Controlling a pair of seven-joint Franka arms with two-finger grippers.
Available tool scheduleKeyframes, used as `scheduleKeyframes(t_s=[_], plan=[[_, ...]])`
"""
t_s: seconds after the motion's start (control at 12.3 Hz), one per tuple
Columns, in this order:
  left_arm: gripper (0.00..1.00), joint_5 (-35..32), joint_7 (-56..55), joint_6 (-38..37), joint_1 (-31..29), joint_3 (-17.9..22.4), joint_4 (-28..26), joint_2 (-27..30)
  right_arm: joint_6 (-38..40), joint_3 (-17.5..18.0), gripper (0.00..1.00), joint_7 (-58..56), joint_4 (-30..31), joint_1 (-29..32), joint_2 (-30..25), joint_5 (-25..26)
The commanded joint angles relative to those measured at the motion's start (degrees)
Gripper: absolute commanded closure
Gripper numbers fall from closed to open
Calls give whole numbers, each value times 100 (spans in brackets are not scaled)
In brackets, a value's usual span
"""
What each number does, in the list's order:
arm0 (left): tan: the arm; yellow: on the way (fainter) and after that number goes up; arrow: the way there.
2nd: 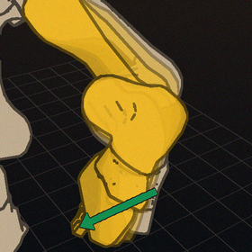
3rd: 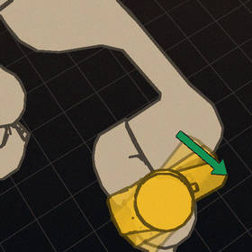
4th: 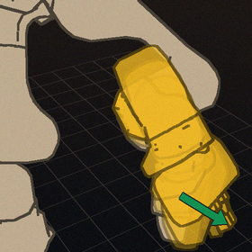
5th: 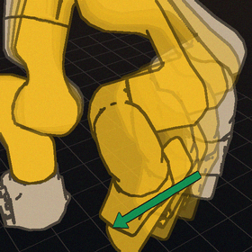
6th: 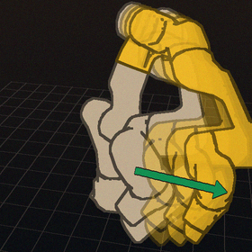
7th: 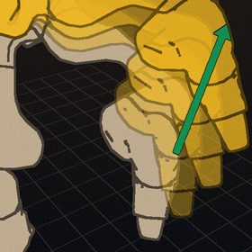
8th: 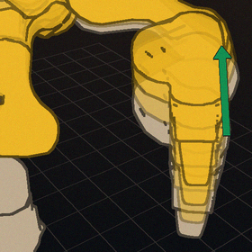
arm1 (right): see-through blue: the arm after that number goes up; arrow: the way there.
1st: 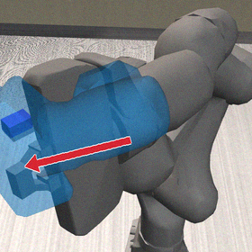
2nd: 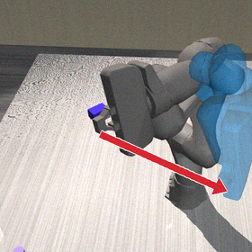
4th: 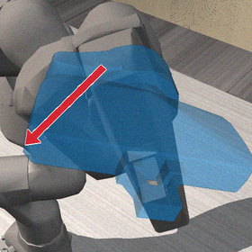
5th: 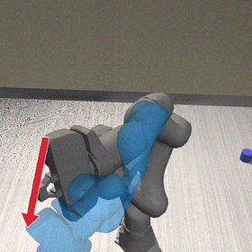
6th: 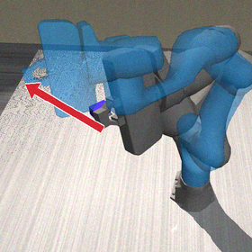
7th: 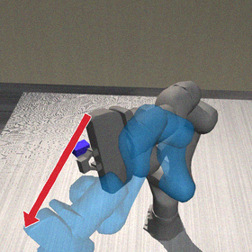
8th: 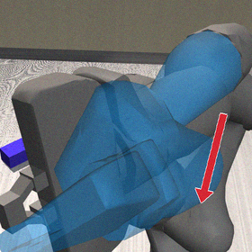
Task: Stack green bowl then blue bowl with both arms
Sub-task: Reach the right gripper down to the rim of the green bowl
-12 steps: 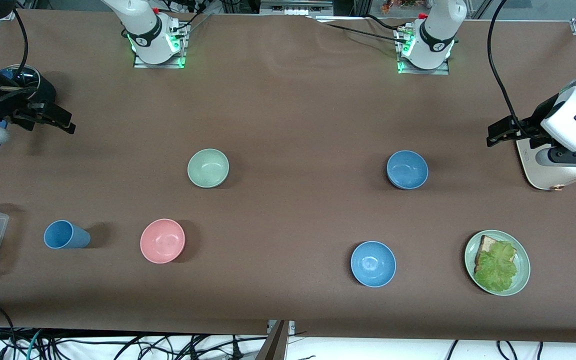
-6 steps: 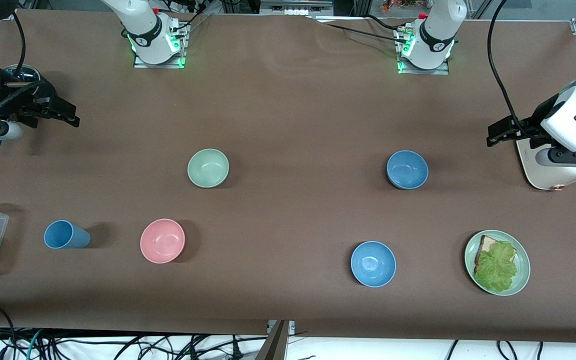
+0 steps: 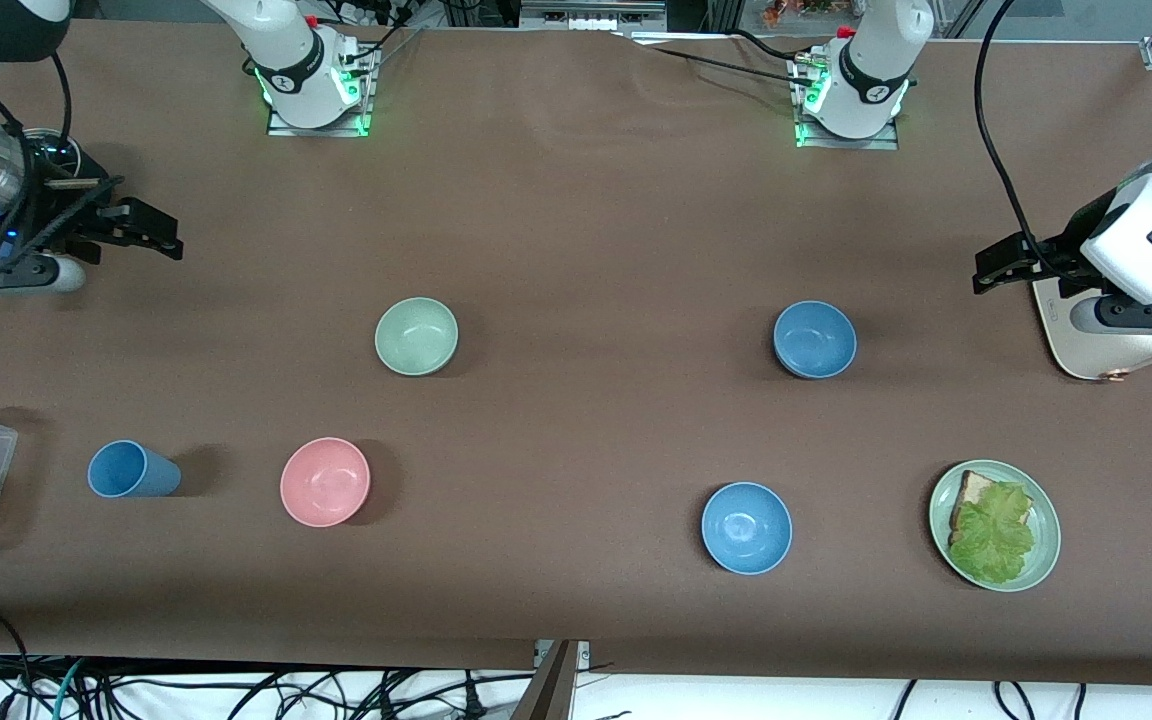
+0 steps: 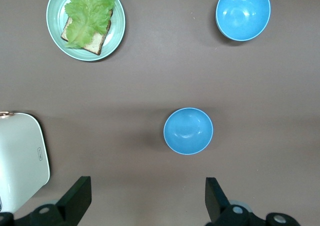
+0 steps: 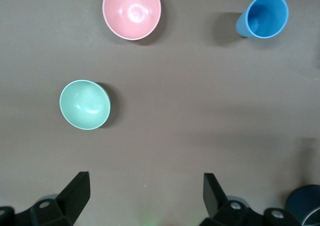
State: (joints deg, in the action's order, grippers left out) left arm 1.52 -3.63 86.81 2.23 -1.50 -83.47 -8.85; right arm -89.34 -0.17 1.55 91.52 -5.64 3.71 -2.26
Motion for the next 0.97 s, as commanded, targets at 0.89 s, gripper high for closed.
scheduleKeyframes(t_s=[0.89], plan=[[0, -73, 117, -67, 49, 1, 261, -170, -5653, 113, 1, 1392, 3143, -1369, 1500, -205]])
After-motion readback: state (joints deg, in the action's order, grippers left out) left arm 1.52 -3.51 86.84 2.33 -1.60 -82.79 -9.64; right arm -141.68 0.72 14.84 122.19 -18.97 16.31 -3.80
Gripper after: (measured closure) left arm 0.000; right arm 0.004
